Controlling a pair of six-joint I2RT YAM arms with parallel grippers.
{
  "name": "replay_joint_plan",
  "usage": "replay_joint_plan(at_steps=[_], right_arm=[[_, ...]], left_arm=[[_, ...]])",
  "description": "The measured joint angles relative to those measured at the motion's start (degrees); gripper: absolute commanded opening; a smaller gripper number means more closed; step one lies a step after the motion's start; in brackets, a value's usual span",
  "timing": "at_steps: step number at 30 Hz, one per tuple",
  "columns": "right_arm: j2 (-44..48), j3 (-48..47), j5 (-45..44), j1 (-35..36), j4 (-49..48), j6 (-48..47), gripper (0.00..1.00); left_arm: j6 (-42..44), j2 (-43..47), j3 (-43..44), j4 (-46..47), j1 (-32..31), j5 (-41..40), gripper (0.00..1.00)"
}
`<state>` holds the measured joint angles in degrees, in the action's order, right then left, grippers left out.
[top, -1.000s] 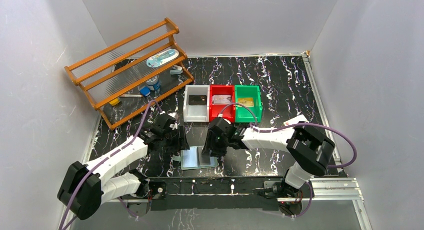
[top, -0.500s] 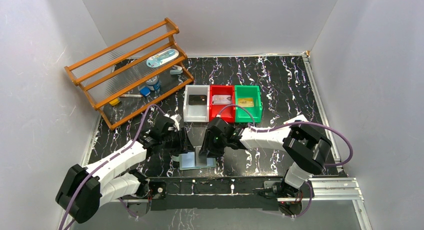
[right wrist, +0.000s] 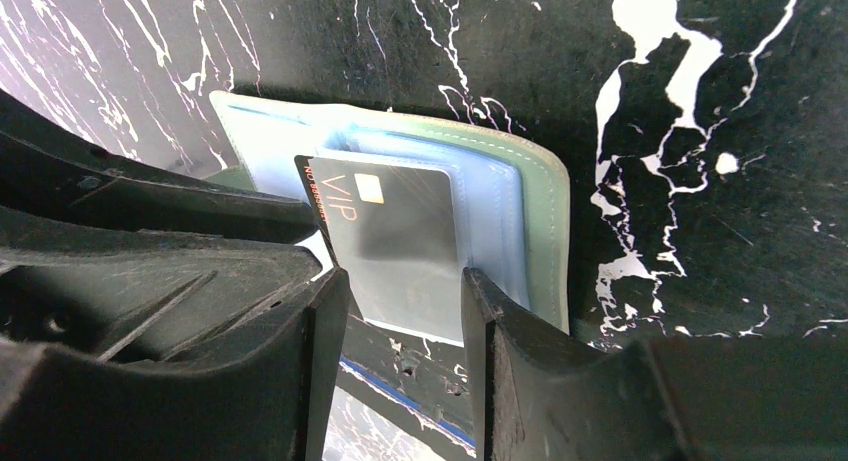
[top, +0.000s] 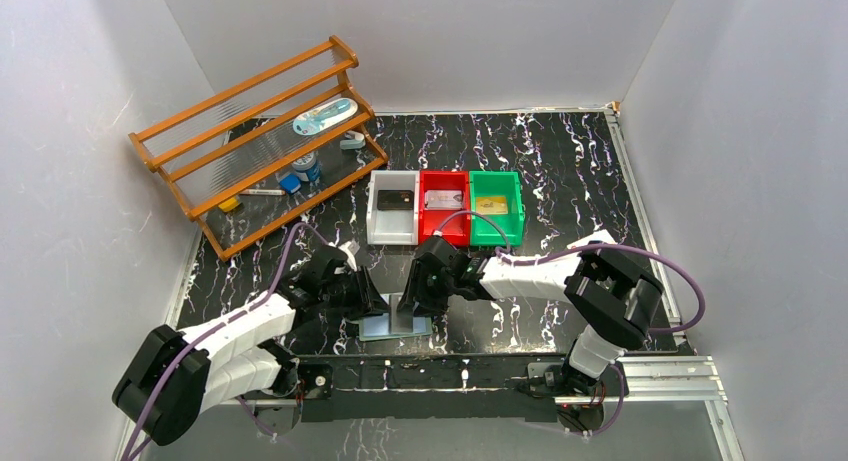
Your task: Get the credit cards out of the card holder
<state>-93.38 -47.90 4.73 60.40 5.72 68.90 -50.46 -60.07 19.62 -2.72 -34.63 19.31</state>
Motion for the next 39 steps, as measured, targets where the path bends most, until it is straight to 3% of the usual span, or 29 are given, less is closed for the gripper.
replay_joint_plan(at_steps=[15,19,24,32,39], right_arm=[[-0.1,0.0,0.2,0.0,-0.2,0.0,0.54],[-0.1,0.0,0.2,0.0,-0.2,0.0,0.54],[-0.1,0.1,0.3,0.0,-0.3,0.0,0.54],[-0.1,0.1,0.4,-0.1,-0.3,0.0,0.54],[-0.2,0.1,0.7,-0.3,-0.3,0.0,0.54]], left_arm=[[-6.3,-0.7,-6.6,13.1,0.0,2.6,0.09],[-7.0,-1.1,-7.2,14.7,0.0,2.8,0.09],[-7.3,-0.9,-7.2,14.8,0.0,2.7,0.16],[-6.7,3.6,-7.1,11.3,0.0,0.2,0.1],[-6.4,2.2,-7.1,11.3,0.0,-0.2,0.08]])
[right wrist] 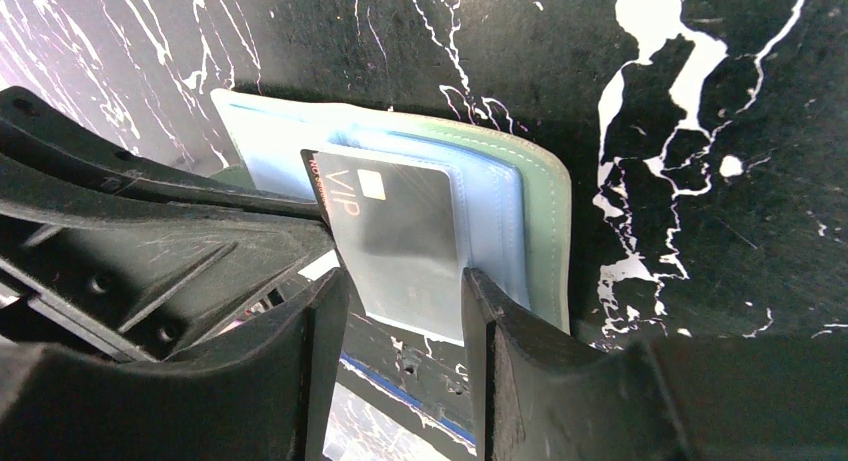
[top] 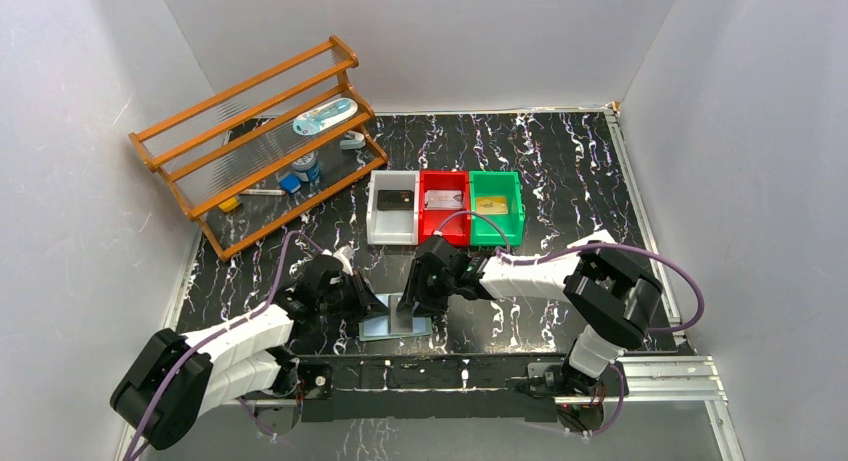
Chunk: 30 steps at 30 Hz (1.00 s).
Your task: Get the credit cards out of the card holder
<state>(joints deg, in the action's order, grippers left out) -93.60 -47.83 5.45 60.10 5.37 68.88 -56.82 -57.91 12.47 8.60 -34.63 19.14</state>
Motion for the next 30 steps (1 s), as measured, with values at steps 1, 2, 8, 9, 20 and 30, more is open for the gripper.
replay_joint_plan(at_steps=[1,2,8,9,20,30], right_arm=[[0.0,0.0,0.0,0.0,0.0,0.0,0.54],[0.0,0.0,0.1,0.0,0.0,0.0,0.54],[-0.2,0.0,0.4,0.0,-0.2,0.0,0.54],[-0.2,0.0,0.4,0.0,-0.2,0.0,0.54],[-0.3,0.0,0.7,-0.1,-0.4,0.0,0.54],[-0.3,0.0,0.5,-0.1,-0.3,0.3,0.54]], left_arm=[[0.0,-0.5,0.0,0.2,0.0,0.1,0.08],[0.1,-1.0,0.0,0.3,0.0,0.2,0.08],[0.3,-2.2,0.0,1.6,0.0,1.1,0.08],[0.3,-2.2,0.0,1.7,0.0,1.2,0.09],[0.5,-5.4,0.0,6.0,0.0,4.4,0.05],[2.2,-3.0,0.8,2.2,0.0,3.8,0.0]])
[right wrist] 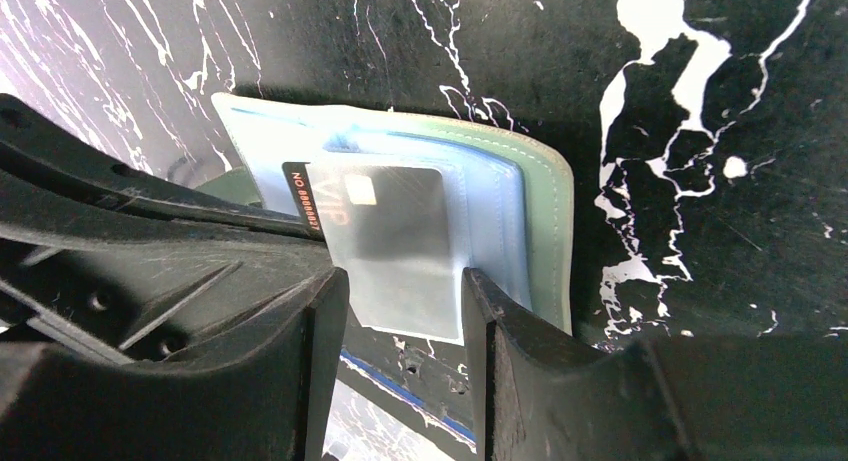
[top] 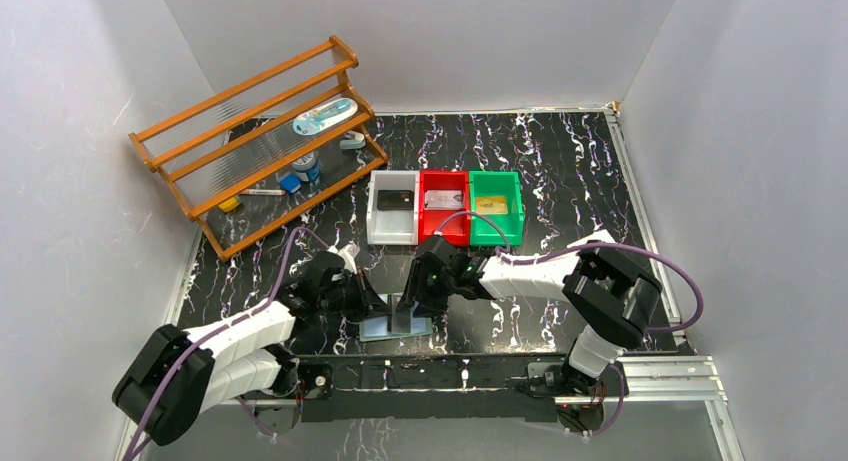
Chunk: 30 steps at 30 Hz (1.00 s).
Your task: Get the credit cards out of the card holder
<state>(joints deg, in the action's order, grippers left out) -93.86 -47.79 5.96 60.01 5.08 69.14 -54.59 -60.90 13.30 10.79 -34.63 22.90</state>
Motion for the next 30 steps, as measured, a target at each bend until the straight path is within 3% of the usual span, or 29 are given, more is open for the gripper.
replay_joint_plan(at_steps=[15,30], right_arm=[[0.0,0.0,-0.3,0.0,0.2,0.7,0.54],[0.8,-2.6,0.3,0.0,1.4,-7.7,0.57]], left_arm=[[5.3,3.6,4.9,-12.4,0.0,-4.5,0.0],[5.6,2.1,5.0,-11.0,0.0,-3.8,0.0]])
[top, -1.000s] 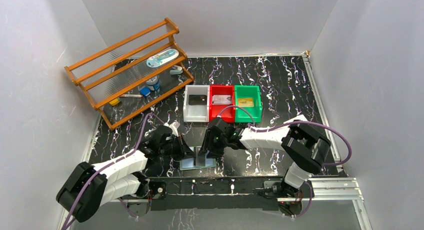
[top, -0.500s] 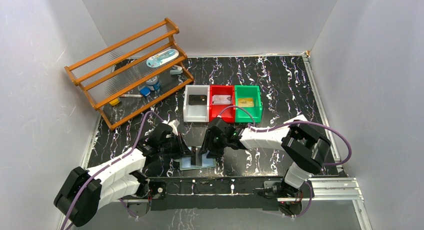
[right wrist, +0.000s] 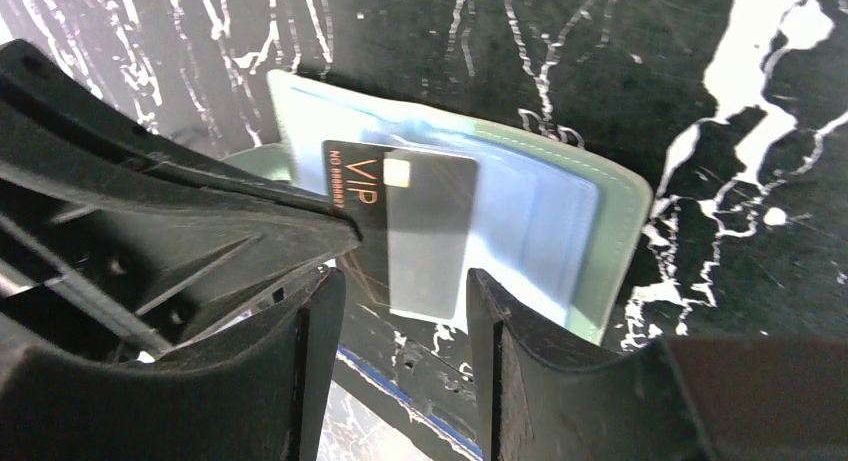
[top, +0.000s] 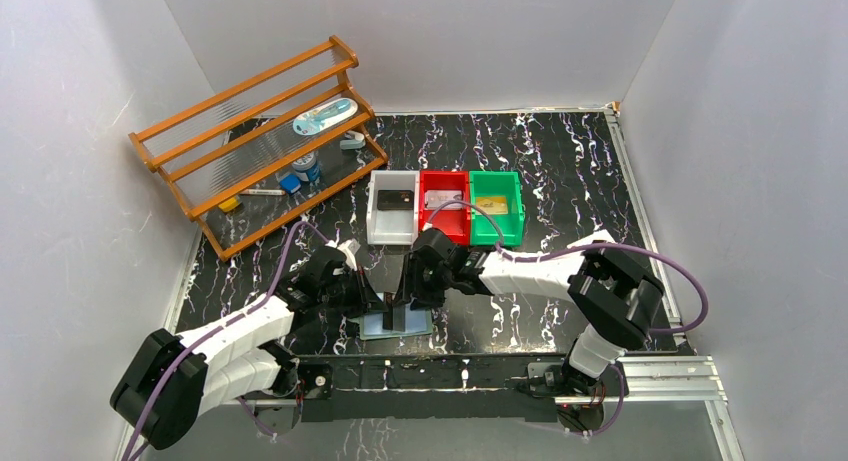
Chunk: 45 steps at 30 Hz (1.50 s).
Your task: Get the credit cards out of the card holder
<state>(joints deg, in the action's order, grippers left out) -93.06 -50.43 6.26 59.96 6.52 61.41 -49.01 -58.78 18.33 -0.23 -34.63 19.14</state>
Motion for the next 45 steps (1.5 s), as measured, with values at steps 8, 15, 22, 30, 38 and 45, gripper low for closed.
replay_joint_plan(at_steps=[8,15,22,30,38,45], right_arm=[[-2.5,-0.6,3.3,0.0,-2.3,-0.6,0.56],[-3.8,-0.1,3.6,-0.2,-2.6,2.8,0.54],[-3.5,1.8,4.3,-0.7,-5.2,6.0,0.53],[-3.3,2.6,4.2,-0.7,-6.3,7.5,0.53],[-3.3,2.7,4.2,-0.7,-6.4,7.5,0.53],[-3.3,2.7,4.2,-0.7,-6.4,7.7,0.53]], left_arm=[[0.0,0.0,0.0,0.0,0.0,0.0,0.02],[0.0,0.0,0.0,0.4,0.0,0.5,0.08],[-1.0,-1.6,-1.4,4.9,0.1,3.4,0.09],[-1.3,-4.0,-2.5,7.8,0.1,6.4,0.08],[-1.0,-4.2,-2.5,7.9,0.1,6.6,0.01],[-0.2,-2.1,-2.2,5.7,0.0,6.0,0.0]])
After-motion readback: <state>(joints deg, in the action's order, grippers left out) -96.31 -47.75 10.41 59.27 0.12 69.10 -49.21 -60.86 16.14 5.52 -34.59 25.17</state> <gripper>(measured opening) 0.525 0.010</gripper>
